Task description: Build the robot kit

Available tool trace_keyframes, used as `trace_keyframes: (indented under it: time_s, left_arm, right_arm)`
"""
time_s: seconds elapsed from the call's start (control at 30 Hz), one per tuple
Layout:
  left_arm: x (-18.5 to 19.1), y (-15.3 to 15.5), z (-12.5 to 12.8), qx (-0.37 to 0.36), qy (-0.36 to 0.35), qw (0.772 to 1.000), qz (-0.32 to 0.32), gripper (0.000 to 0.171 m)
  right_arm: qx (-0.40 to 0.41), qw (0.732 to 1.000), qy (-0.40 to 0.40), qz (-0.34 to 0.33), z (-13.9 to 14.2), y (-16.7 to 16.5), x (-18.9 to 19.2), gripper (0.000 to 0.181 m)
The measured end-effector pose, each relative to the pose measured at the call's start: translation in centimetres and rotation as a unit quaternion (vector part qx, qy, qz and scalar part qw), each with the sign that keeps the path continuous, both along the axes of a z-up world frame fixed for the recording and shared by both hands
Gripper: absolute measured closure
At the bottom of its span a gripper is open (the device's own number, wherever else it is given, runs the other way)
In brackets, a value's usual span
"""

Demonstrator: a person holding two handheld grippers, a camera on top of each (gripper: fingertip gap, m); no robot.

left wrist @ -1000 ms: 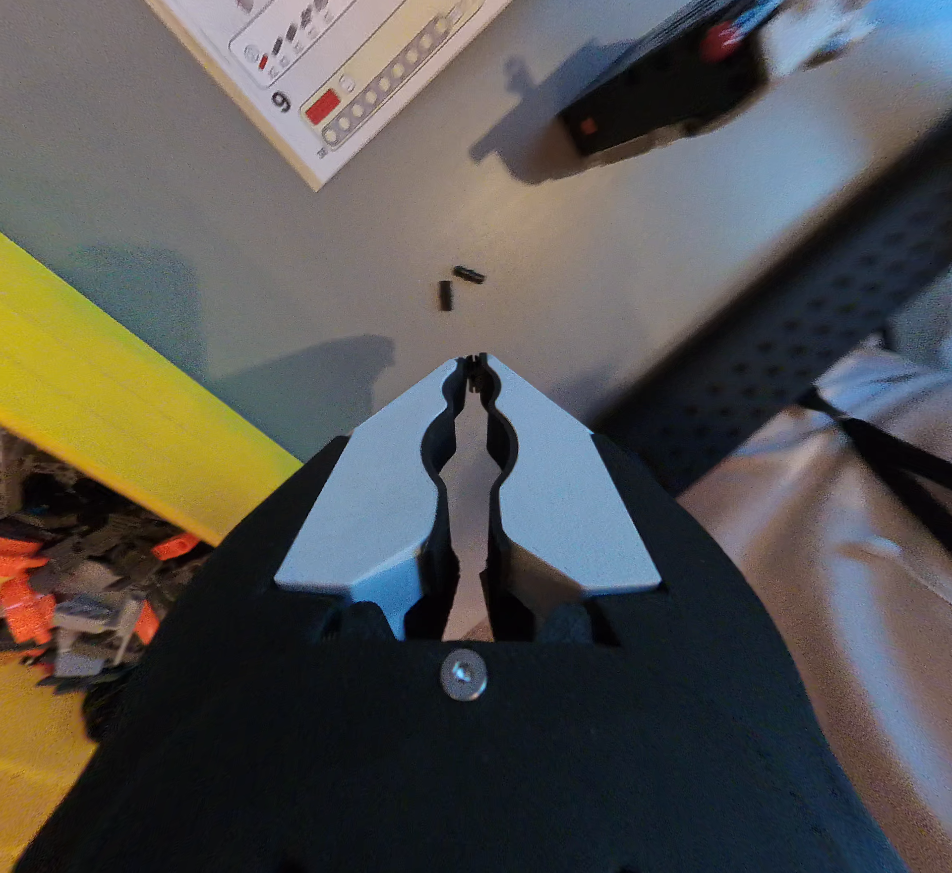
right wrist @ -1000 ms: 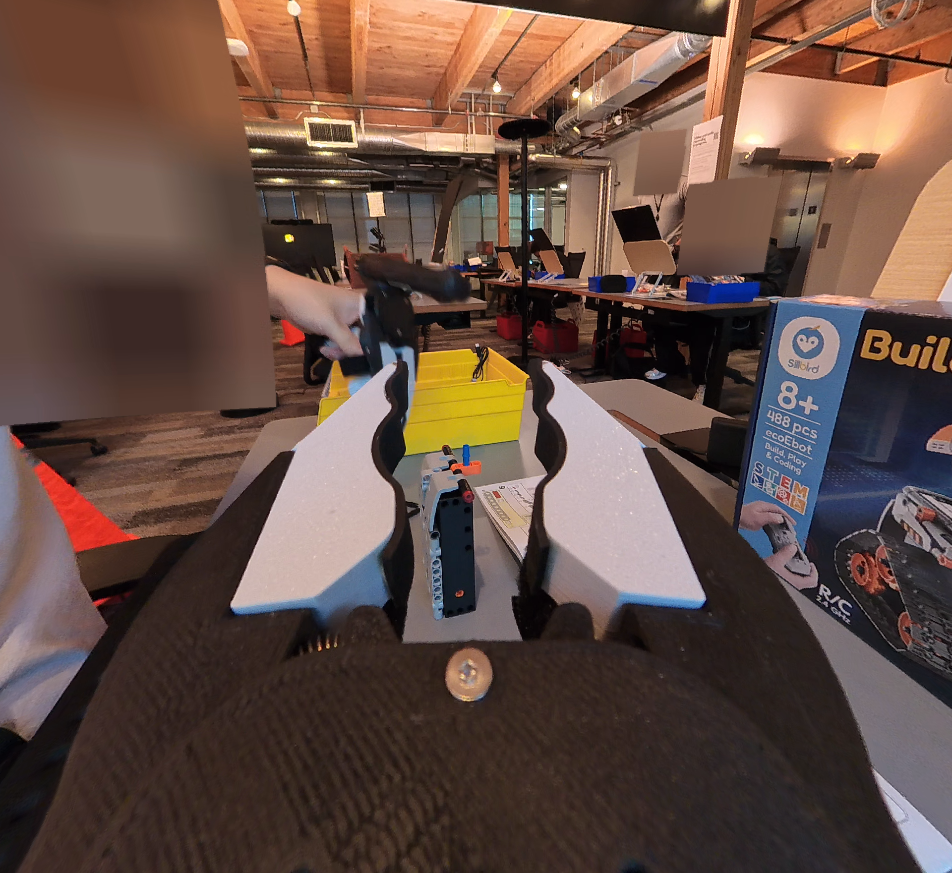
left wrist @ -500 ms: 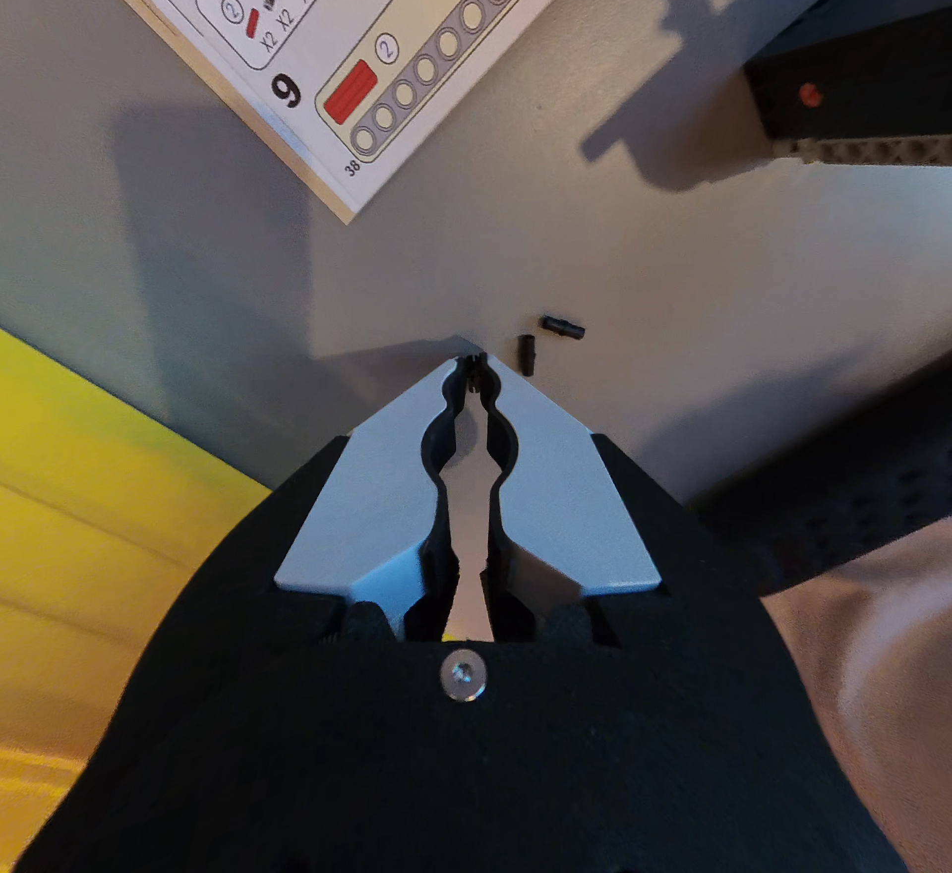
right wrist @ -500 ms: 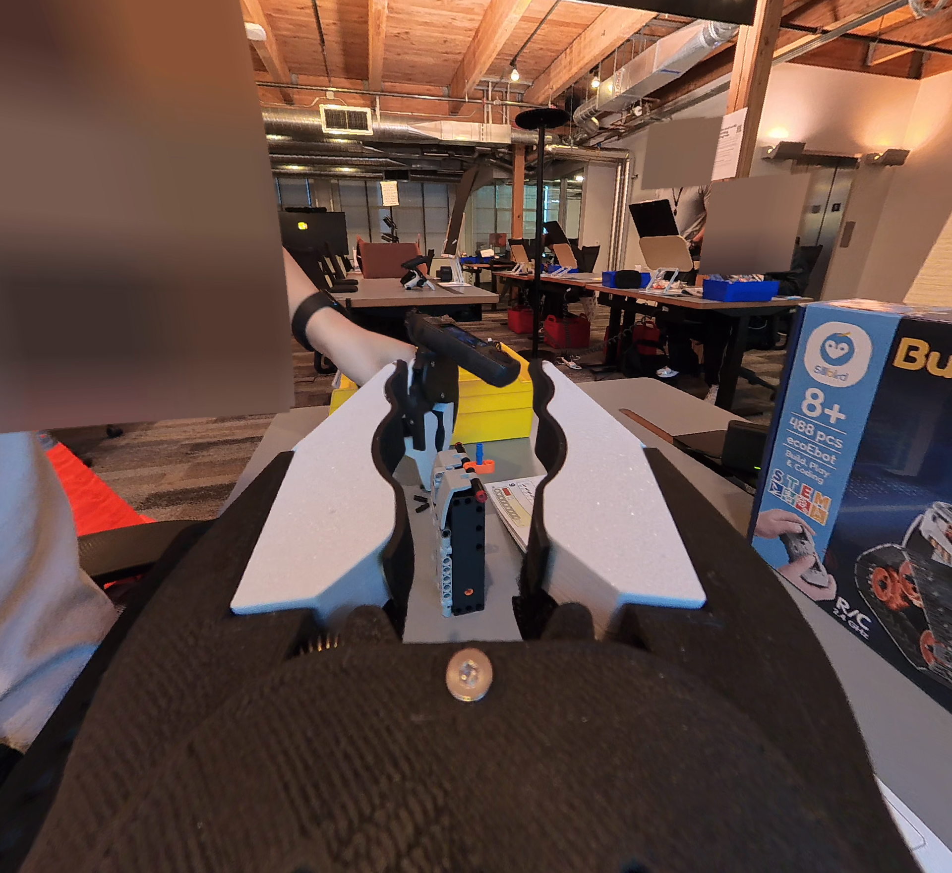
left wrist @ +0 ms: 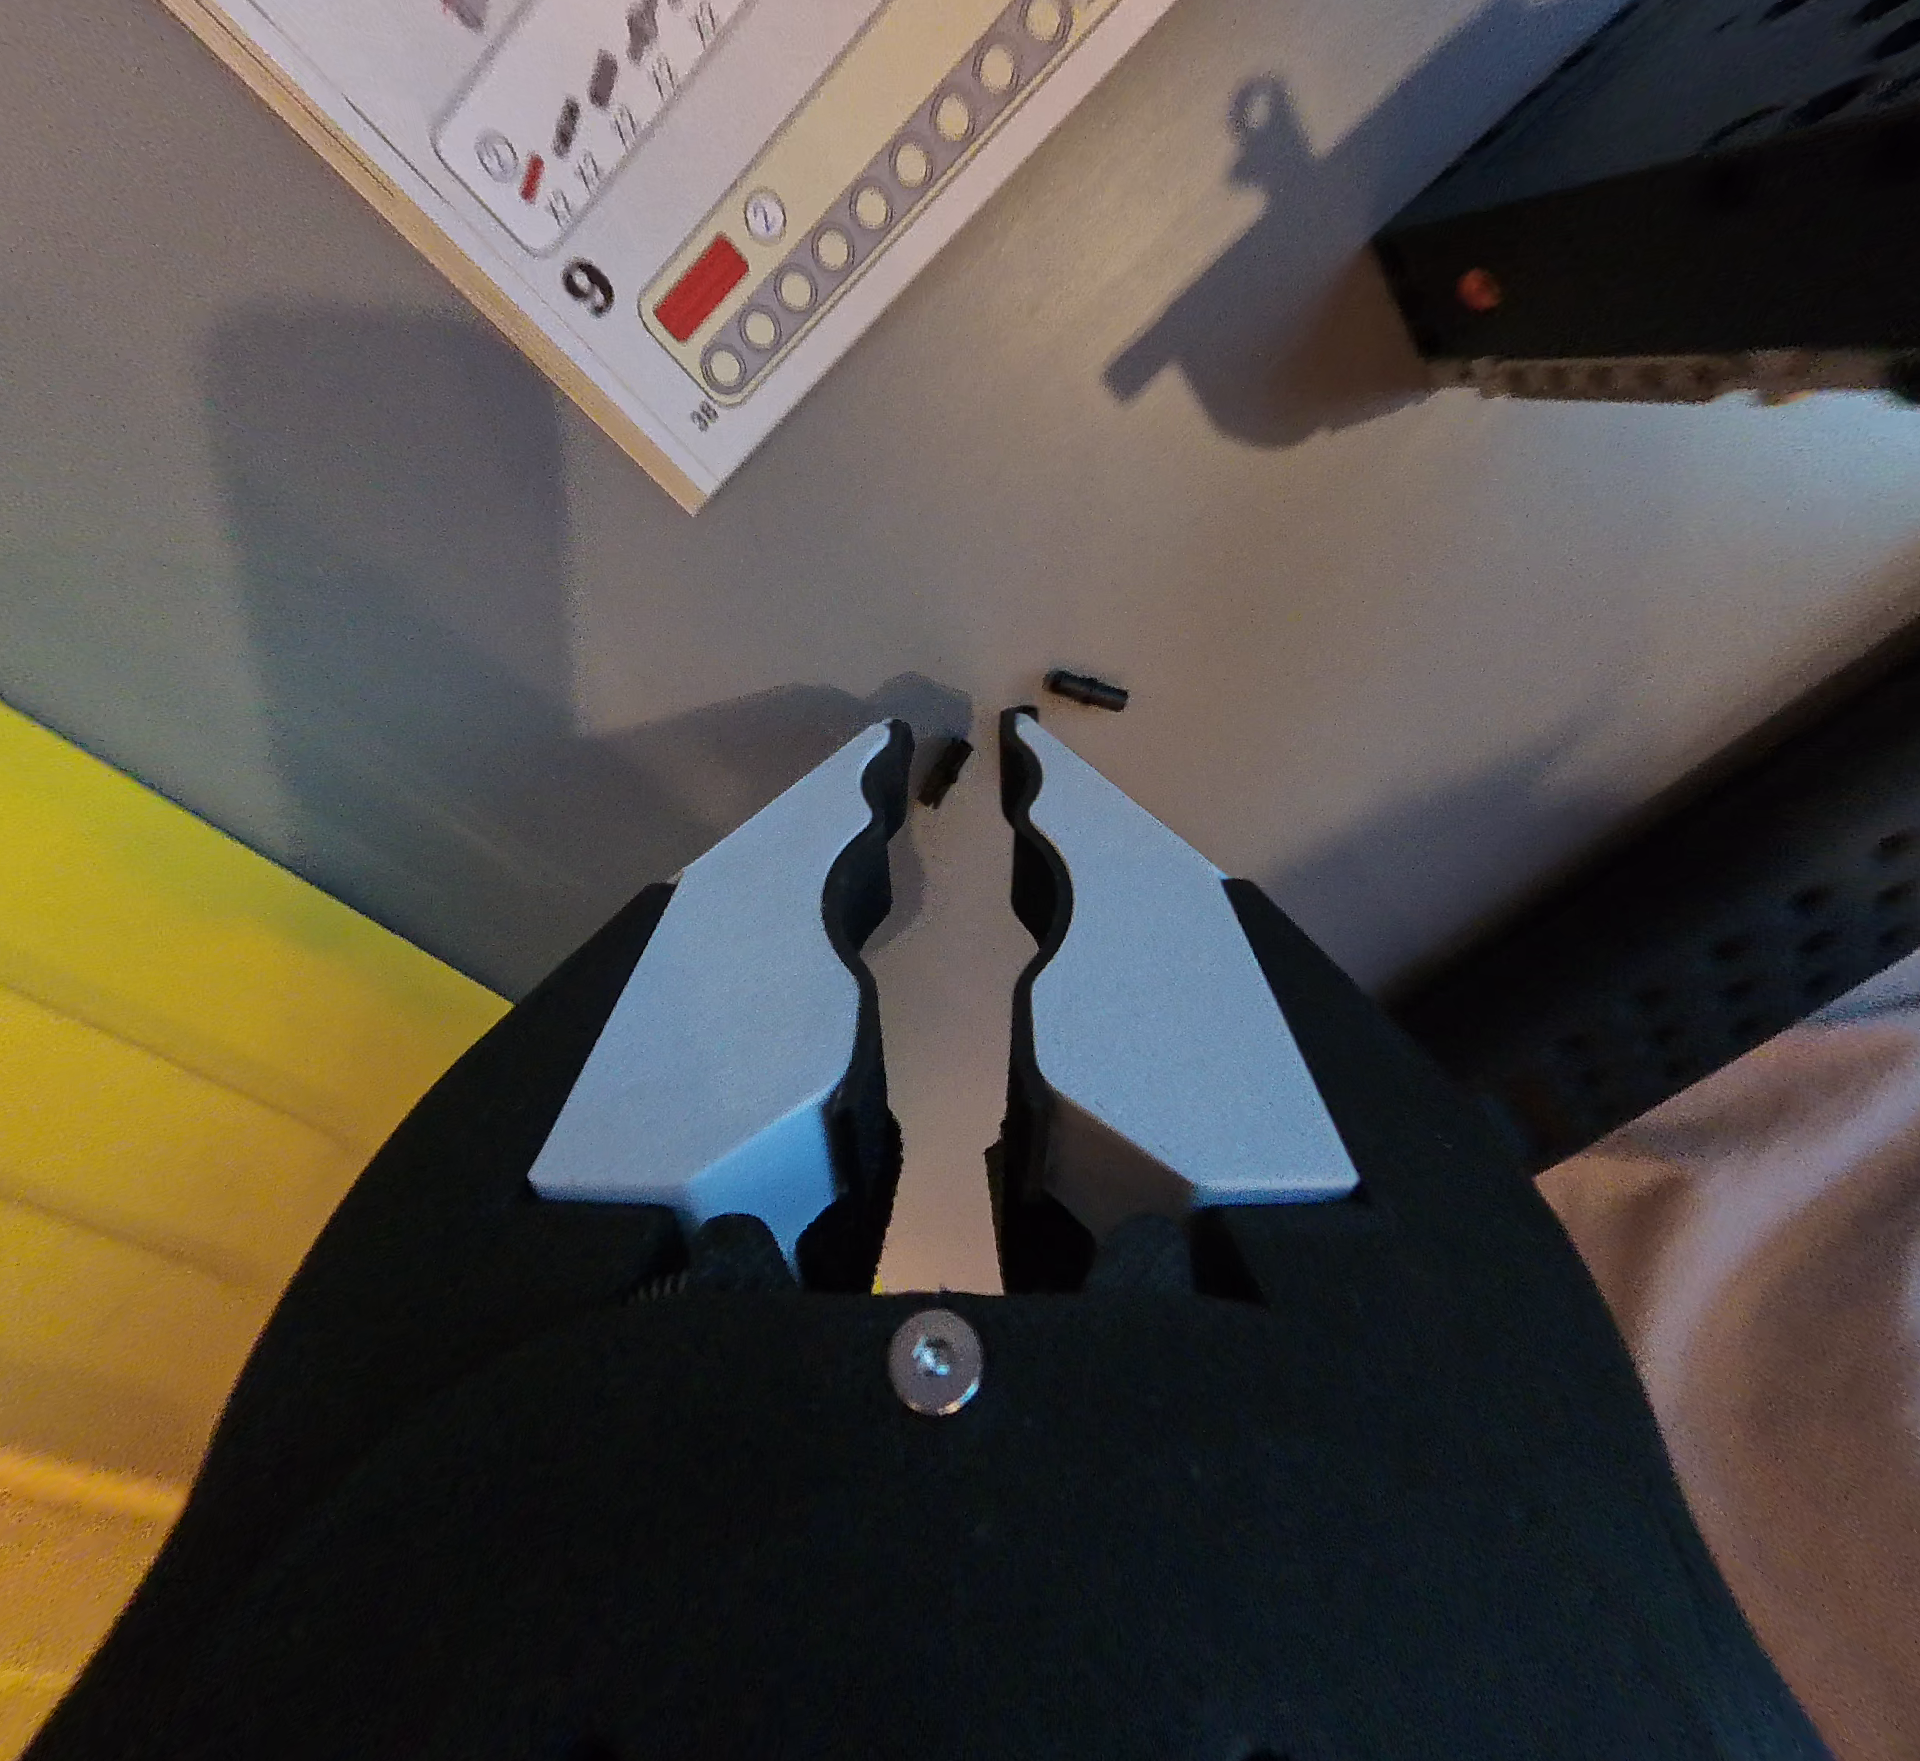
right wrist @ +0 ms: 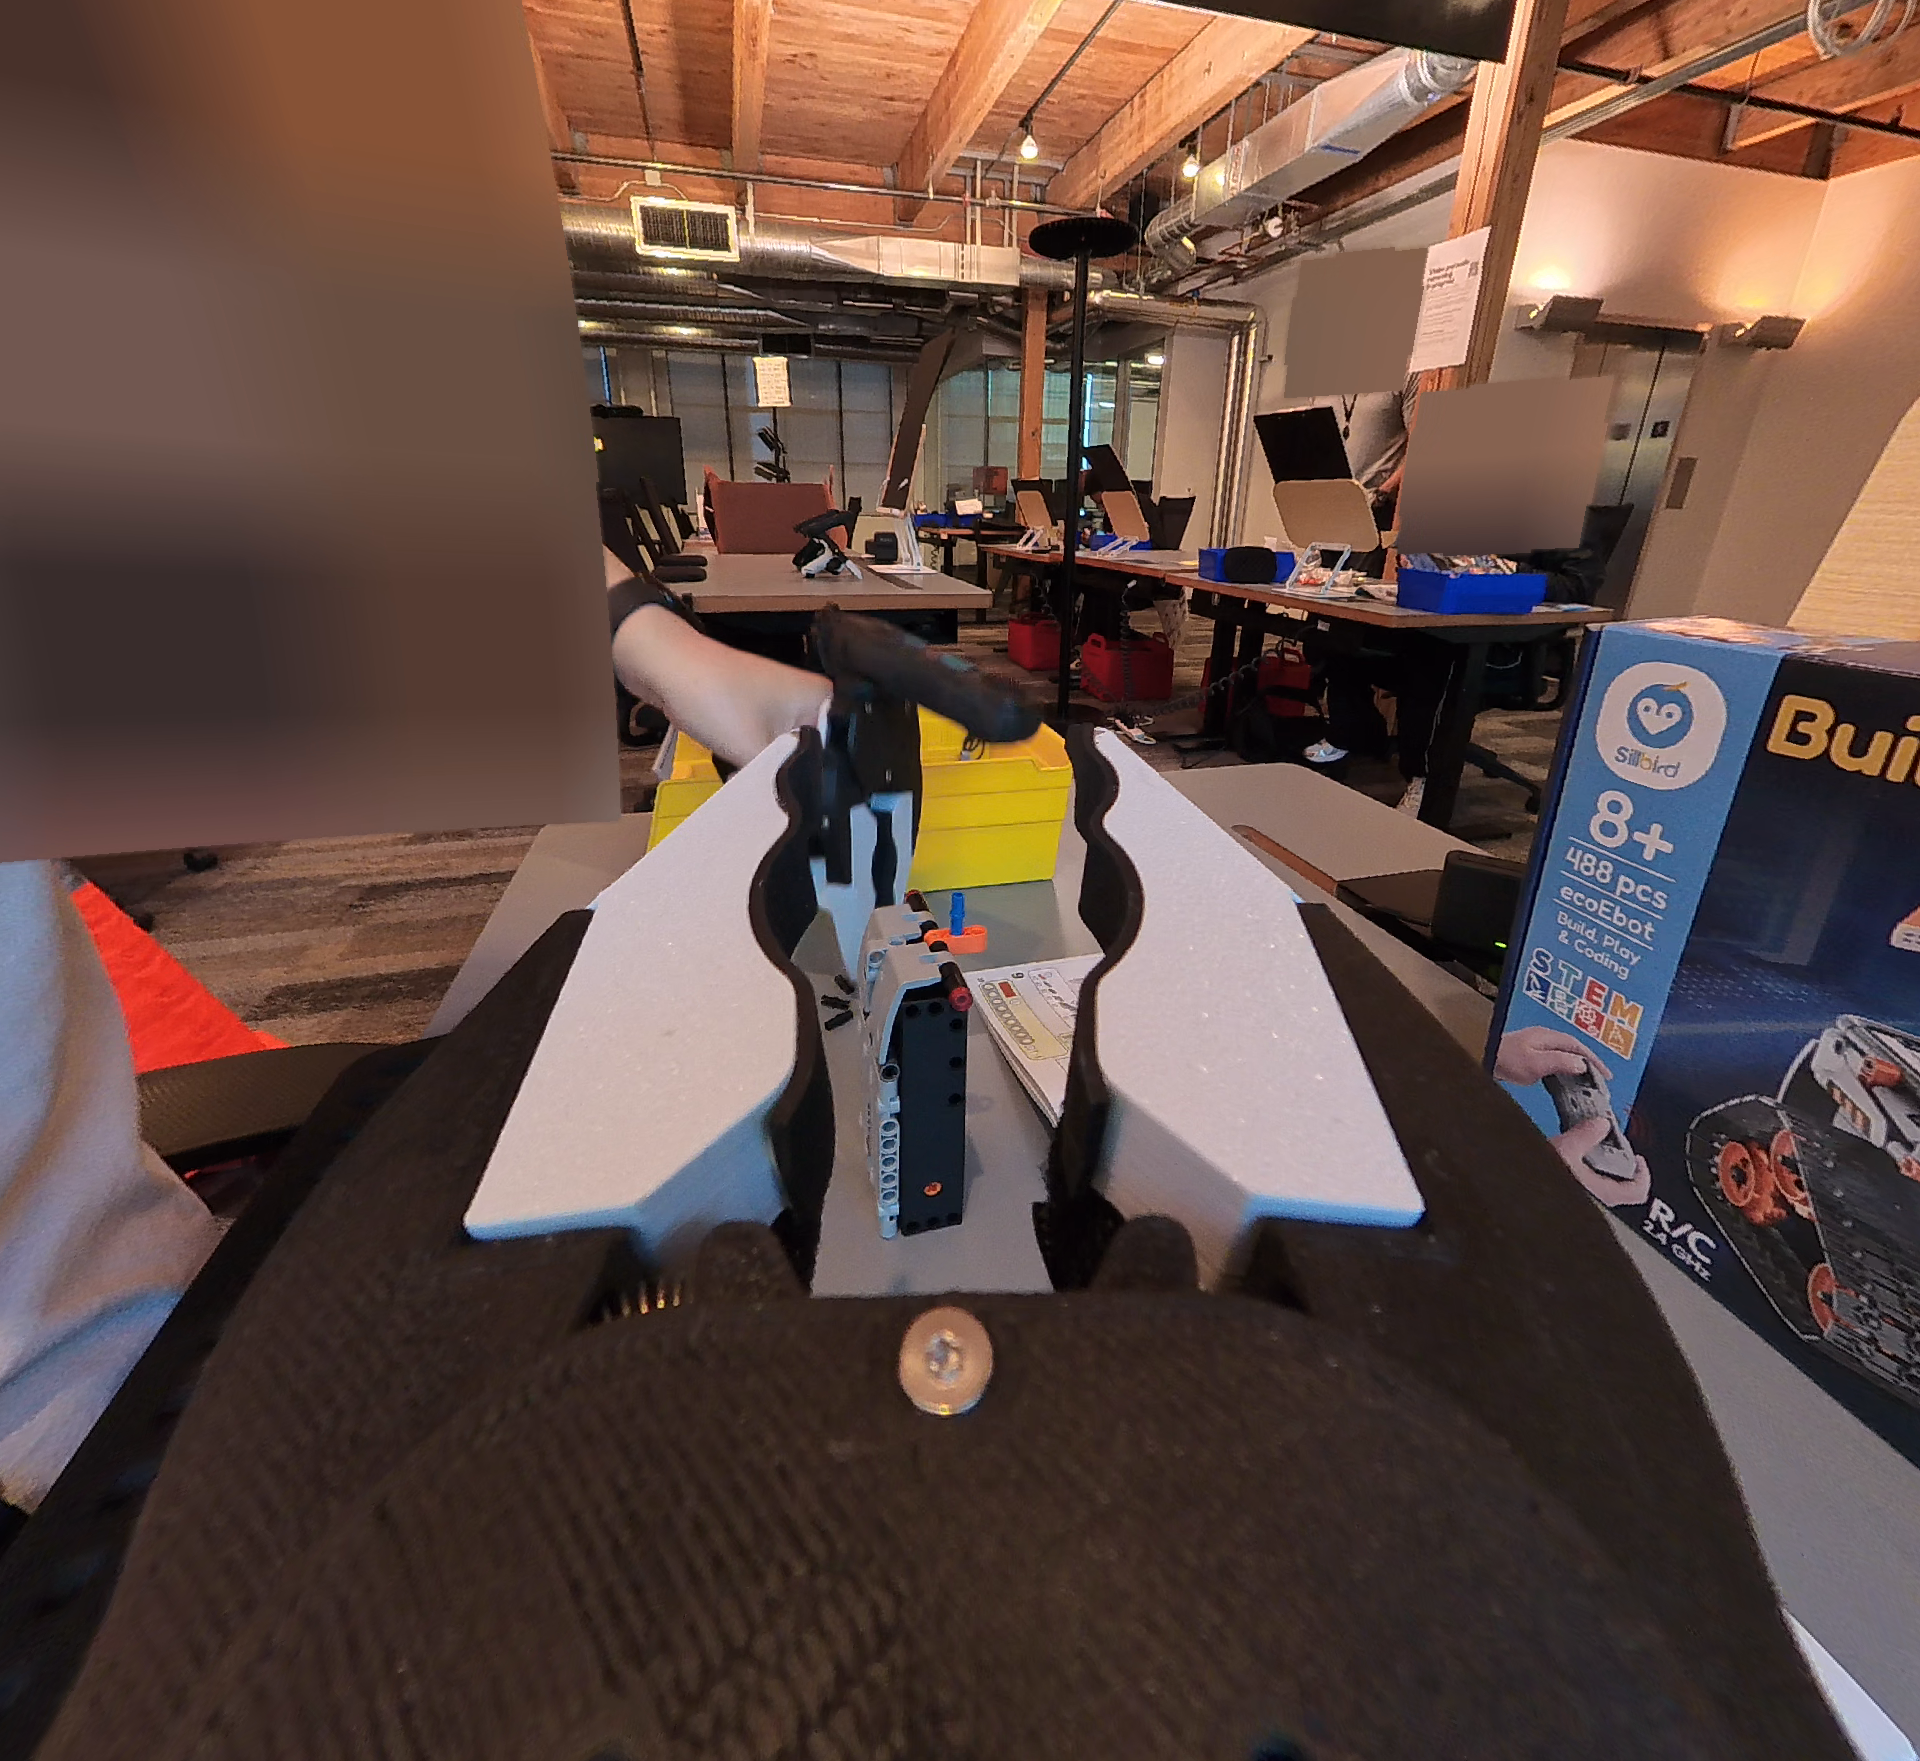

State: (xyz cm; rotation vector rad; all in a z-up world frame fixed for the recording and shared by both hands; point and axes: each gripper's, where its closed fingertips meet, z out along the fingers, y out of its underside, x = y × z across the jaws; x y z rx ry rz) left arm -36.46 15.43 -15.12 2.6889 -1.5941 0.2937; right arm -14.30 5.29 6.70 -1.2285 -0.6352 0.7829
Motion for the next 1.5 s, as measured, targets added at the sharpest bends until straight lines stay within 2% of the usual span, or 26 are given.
trace_keyframes:
  time_s: [0.1,0.17,0.23,0.3,0.37,0.4,0.47,0.57,0.63,0.7,0.77,0.83,1.07,1.5]
  left_arm:
    - [1.1,0.7,3.4,0.026,-0.050,0.998,-0.002,0.156]
    - [1.5,1.6,7.2,0.067,-0.100,0.993,-0.006,0.161]
    - [0.8,3.1,11.6,0.128,-0.147,0.981,-0.002,0.158]
    - [-1.5,5.0,15.5,0.192,-0.172,0.966,0.006,0.157]
    - [-5.8,7.4,17.1,0.239,-0.144,0.960,0.027,0.157]
    - [-8.1,8.5,17.1,0.252,-0.120,0.959,0.039,0.162]
    - [-13.2,10.8,15.4,0.260,-0.053,0.961,0.074,0.161]
    - [-18.1,12.1,11.2,0.202,-0.006,0.972,0.118,0.165]
    - [-19.7,11.9,8.4,0.163,0.019,0.983,0.083,0.166]
    - [-21.8,12.9,6.2,0.187,0.079,0.979,0.018,0.159]
    - [-23.2,13.9,4.8,0.220,0.121,0.967,-0.039,0.165]
    - [-23.6,14.1,3.5,0.214,0.136,0.965,-0.066,0.163]
    - [-24.0,14.7,0.8,0.186,0.148,0.970,-0.056,0.160]
    - [-24.9,15.2,-0.6,0.188,0.211,0.958,-0.054,0.171]
  right_arm:
    - [0.000,1.000,-0.001,-0.002,0.0,0.0,0.1,0.133]
    - [0.002,1.000,-0.001,-0.003,0.1,-0.1,0.1,0.133]
    - [0.004,1.000,0.003,-0.003,0.3,-0.1,0.2,0.133]
    - [0.008,1.000,0.005,-0.004,0.5,-0.2,0.3,0.133]
    - [0.009,1.000,0.006,-0.006,0.6,-0.2,0.4,0.133]
    - [0.009,1.000,0.006,-0.007,0.5,-0.2,0.4,0.133]
    - [0.006,1.000,0.002,-0.009,0.3,0.0,0.3,0.133]
    - [0.000,1.000,0.002,-0.011,0.0,0.3,0.4,0.133]
    - [-0.003,1.000,0.005,-0.013,-0.1,0.5,0.5,0.133]
    - [-0.004,1.000,0.011,-0.013,-0.1,0.6,0.7,0.133]
    - [-0.004,1.000,0.018,-0.014,0.0,0.6,1.0,0.133]
    - [-0.005,1.000,0.022,-0.017,0.0,0.6,1.2,0.133]
    - [-0.002,0.999,0.027,-0.018,0.3,0.5,1.5,0.133]
    - [0.006,1.000,0.024,-0.007,0.7,-0.1,1.0,0.133]
